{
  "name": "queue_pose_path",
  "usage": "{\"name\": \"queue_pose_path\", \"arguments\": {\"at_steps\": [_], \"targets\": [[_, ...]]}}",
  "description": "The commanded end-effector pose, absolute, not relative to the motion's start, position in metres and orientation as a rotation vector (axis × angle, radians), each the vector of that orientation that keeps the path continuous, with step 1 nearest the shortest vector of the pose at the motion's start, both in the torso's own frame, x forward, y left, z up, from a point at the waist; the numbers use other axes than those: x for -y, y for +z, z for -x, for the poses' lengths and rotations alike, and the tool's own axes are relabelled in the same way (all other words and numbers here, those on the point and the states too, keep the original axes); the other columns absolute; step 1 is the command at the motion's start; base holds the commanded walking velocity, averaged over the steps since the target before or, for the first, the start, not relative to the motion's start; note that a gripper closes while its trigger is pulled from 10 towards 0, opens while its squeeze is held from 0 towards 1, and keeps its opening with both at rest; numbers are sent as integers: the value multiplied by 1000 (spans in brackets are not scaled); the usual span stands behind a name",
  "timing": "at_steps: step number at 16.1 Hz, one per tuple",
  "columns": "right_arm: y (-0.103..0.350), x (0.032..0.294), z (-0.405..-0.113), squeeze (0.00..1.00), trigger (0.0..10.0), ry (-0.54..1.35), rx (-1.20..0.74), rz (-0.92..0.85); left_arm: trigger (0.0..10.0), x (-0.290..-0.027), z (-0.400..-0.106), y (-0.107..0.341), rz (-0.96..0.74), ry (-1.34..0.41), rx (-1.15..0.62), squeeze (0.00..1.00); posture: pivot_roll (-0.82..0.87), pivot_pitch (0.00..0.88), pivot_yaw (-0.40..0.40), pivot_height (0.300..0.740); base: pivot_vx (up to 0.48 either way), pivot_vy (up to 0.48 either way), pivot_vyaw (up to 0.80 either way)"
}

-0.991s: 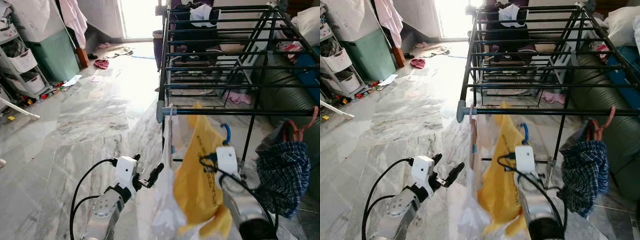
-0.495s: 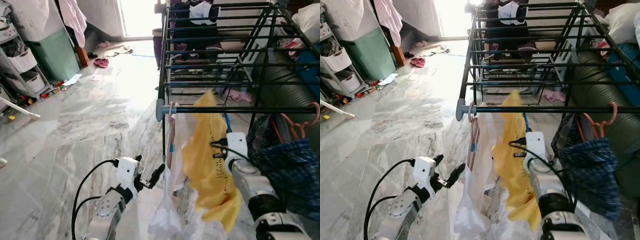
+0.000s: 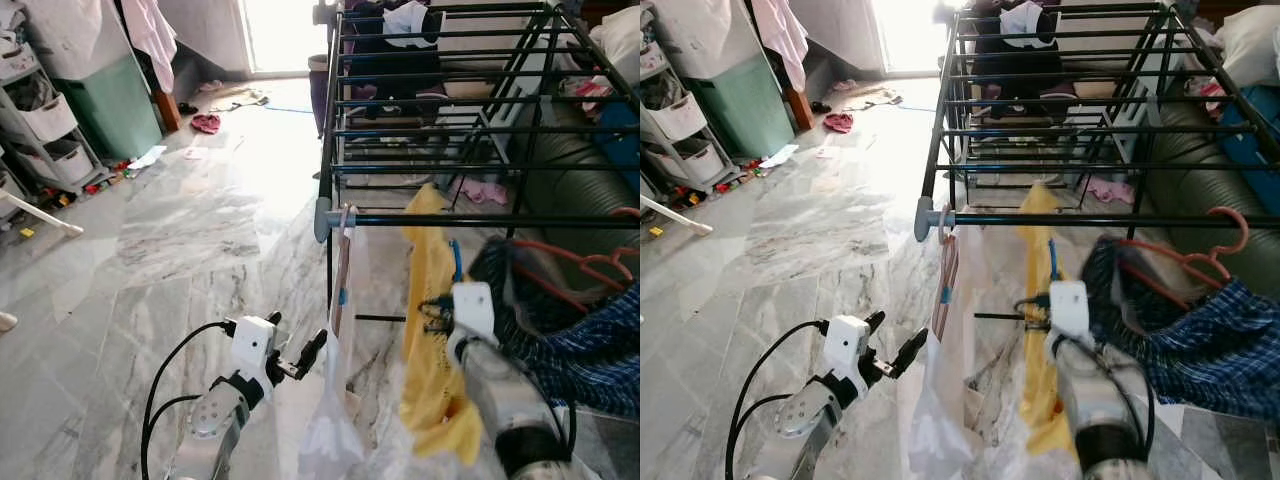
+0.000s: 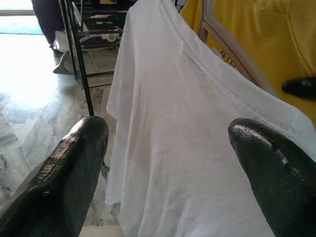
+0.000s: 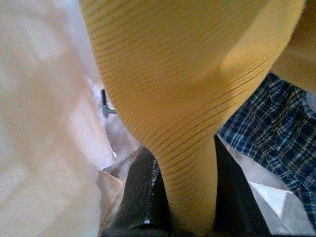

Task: Hang hanger

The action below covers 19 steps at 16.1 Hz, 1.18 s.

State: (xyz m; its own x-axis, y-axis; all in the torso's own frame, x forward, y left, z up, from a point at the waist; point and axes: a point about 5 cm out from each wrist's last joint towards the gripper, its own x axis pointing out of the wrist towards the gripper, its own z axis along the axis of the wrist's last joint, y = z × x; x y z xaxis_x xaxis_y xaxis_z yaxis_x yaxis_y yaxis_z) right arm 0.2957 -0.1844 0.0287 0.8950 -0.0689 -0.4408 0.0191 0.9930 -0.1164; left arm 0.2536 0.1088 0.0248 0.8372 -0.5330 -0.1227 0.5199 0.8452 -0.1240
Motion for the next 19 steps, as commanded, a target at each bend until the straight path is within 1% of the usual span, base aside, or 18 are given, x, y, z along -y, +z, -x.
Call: {"name": "queue_pose_path", "arguments": {"at_steps": [1, 3, 5, 6, 8, 11, 12, 13, 15, 16, 19], "targets": [[41, 174, -299, 0, 10000, -11, -369, 102, 10000, -111, -254, 24, 71, -571, -162, 0, -202, 0, 81, 740, 0, 0, 0], [42, 168, -290, 0, 10000, 18, -321, 102, 10000, -109, -255, 24, 66, -584, -161, 0, -213, 0, 90, 740, 0, 0, 0], [45, 172, -284, 0, 10000, -46, -291, 87, 10000, -107, -257, 25, 63, -593, -158, 0, -220, 0, 95, 740, 0, 0, 0], [47, 179, -281, 0, 10000, -98, -274, 77, 10000, -106, -258, 27, 62, -596, -154, 0, -225, 0, 98, 740, 0, 0, 0], [54, 186, -279, 0, 10000, -136, -239, 50, 10000, -104, -259, 28, 62, -598, -152, 0, -226, 0, 98, 740, 0, 0, 0], [58, 189, -279, 0, 10000, -158, -228, 37, 10000, -104, -260, 28, 62, -598, -151, 0, -227, 0, 97, 740, 0, 0, 0], [70, 189, -286, 0, 10000, -151, -180, -20, 10000, -103, -260, 29, 62, -597, -148, 0, -226, 0, 98, 740, 0, 0, 0], [70, 189, -286, 0, 10000, -151, -180, -20, 10000, -103, -260, 29, 62, -597, -148, 0, -226, 0, 98, 740, 0, 0, 0], [85, 182, -300, 0, 10000, -105, -161, -61, 10000, -103, -261, 30, 62, -598, -145, 0, -222, 0, 100, 740, 0, 0, 0], [95, 177, -309, 0, 10000, -82, -148, -115, 10000, -103, -261, 30, 62, -597, -145, 0, -221, 0, 101, 740, 0, 0, 0], [109, 167, -320, 0, 10000, -30, -164, -123, 10000, -103, -262, 30, 70, -602, -137, 0, -217, 0, 99, 740, 0, 0, 0]]}}
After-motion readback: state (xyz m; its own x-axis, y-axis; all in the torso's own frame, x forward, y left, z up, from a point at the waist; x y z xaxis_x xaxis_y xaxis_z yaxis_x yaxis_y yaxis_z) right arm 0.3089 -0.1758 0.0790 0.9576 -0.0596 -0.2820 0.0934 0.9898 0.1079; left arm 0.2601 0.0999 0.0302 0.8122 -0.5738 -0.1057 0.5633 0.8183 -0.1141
